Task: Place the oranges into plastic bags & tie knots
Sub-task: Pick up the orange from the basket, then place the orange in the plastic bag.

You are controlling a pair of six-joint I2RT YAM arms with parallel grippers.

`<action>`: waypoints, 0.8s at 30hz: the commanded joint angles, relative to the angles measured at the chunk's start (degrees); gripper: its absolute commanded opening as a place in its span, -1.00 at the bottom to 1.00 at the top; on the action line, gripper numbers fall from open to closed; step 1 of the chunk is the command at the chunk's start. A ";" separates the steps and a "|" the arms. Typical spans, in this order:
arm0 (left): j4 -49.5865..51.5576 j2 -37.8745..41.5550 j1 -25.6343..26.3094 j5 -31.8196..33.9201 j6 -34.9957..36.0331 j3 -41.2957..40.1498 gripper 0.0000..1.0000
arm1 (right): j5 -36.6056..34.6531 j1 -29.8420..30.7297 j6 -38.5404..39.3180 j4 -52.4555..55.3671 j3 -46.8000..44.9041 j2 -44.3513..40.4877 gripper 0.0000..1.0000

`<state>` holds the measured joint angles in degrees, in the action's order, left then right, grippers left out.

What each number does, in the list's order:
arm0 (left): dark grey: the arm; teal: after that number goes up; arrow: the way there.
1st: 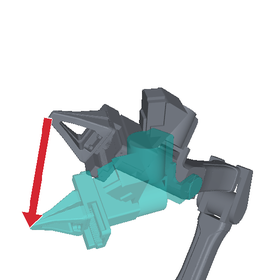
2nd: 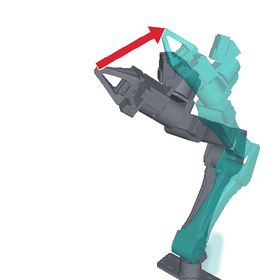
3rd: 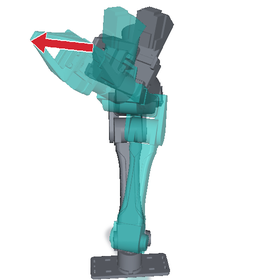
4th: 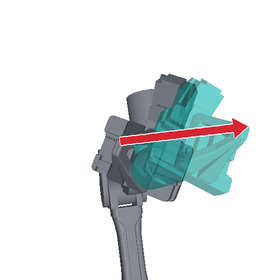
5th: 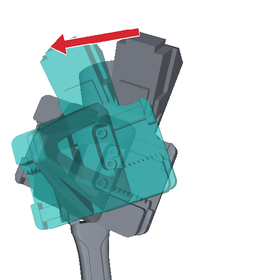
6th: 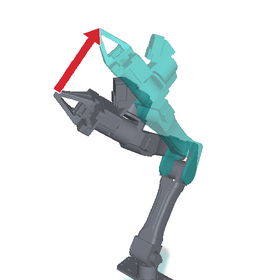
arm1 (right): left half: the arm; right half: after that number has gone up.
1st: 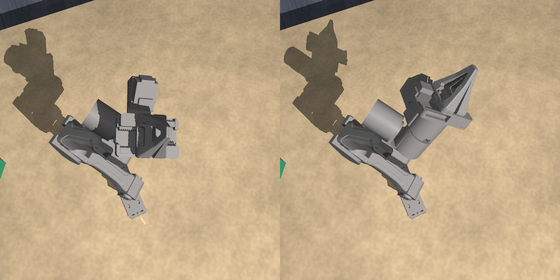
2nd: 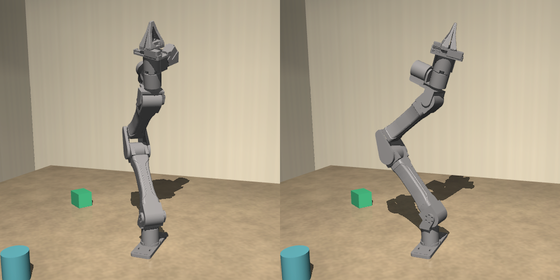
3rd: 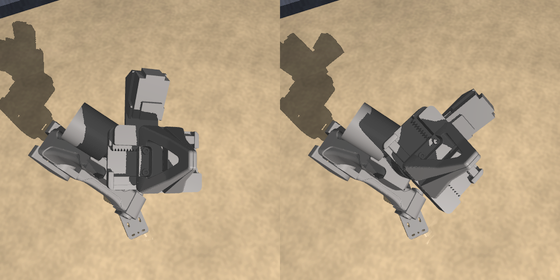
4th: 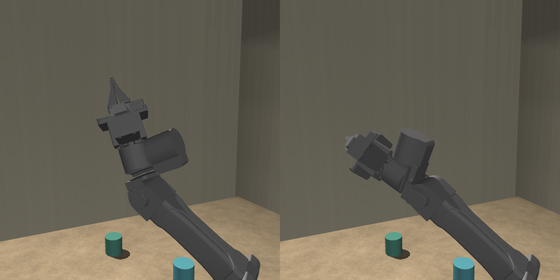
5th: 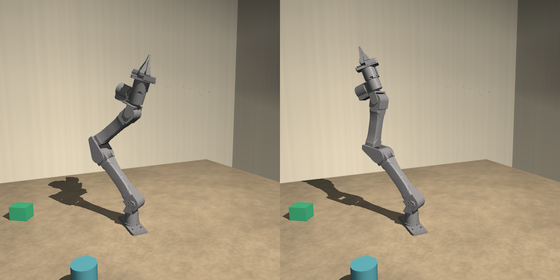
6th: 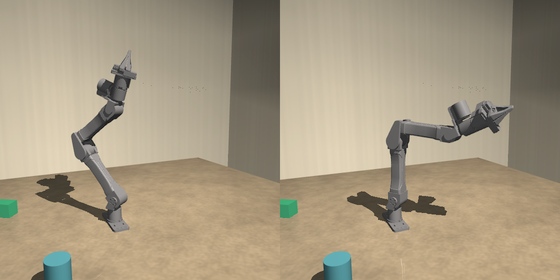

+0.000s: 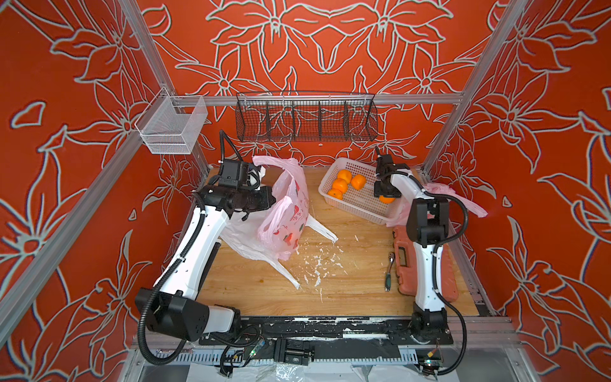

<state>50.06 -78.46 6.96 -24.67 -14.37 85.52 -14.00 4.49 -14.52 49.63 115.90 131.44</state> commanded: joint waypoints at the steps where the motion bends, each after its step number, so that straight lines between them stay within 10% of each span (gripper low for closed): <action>1: 0.15 0.12 -1.91 -4.88 -0.99 1.11 -1.00 | 5.16 1.00 -3.78 -4.38 -5.82 -10.79 0.00; 24: -2.10 1.96 -5.47 -17.20 -3.81 1.26 -1.00 | 29.24 16.82 -23.18 -25.55 -43.14 -58.85 -0.07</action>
<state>49.01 -78.41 1.80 -39.81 -18.72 87.33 7.35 18.50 -32.21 31.73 74.74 74.28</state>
